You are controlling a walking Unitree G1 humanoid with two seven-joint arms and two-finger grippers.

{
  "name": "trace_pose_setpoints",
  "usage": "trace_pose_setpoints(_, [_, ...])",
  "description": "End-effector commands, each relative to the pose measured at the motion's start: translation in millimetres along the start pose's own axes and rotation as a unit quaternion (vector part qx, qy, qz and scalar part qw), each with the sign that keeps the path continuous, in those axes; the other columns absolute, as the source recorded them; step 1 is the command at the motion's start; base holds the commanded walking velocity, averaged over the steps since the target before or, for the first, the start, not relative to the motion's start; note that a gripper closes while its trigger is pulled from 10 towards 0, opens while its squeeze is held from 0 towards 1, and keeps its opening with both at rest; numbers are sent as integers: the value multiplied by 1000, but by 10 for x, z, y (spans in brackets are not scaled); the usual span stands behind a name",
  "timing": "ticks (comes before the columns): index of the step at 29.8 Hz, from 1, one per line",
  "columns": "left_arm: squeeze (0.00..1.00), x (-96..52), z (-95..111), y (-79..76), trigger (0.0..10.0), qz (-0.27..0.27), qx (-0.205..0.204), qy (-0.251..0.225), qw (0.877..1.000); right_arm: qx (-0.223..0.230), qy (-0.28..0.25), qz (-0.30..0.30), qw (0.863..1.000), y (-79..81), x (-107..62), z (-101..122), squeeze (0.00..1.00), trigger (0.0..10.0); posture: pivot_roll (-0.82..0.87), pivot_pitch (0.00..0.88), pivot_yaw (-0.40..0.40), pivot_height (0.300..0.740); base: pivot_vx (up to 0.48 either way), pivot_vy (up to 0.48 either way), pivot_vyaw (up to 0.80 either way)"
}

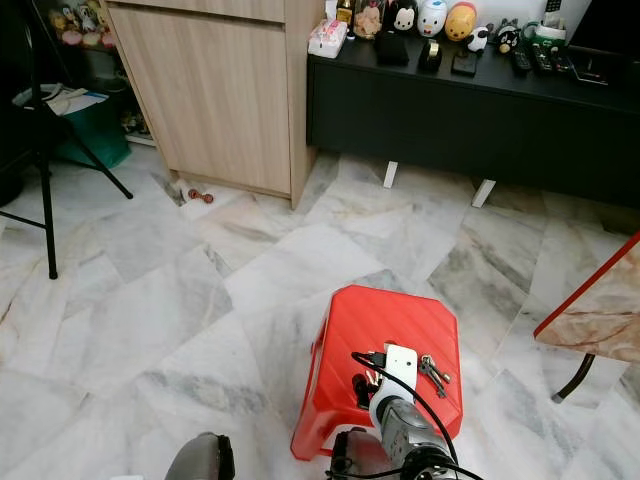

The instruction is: Hang keys on a hook

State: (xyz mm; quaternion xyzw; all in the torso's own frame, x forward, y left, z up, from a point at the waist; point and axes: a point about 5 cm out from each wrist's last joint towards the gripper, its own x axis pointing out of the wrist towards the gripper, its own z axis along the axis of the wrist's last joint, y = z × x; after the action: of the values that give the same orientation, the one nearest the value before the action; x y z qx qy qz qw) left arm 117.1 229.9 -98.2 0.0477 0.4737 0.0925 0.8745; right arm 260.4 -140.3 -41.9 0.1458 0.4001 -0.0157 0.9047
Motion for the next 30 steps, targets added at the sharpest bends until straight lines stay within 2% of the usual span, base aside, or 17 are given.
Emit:
trace_pose_setpoints(1, [0, -33, -120, -64, 10000, -10, 7, 19, 1000, 2, 4, -5, 1000, -35, -6, -27, 0, 10000, 74, 160, -106, 637, 0, 0, 0])
trace_pose_setpoints(14, [0, -78, -222, -107, 10000, -12, 10, 18, 1000, -2, 6, -10, 1000, -96, -14, -24, 0, 10000, 58, 202, -127, 637, 0, 0, 0])
trace_pose_setpoints(30, [0, -122, -312, -154, 10000, -10, 7, 17, 1000, -40, 0, 25, 999, -22, -5, 35, 0, 10000, 44, 235, -150, 637, 0, 0, 0])
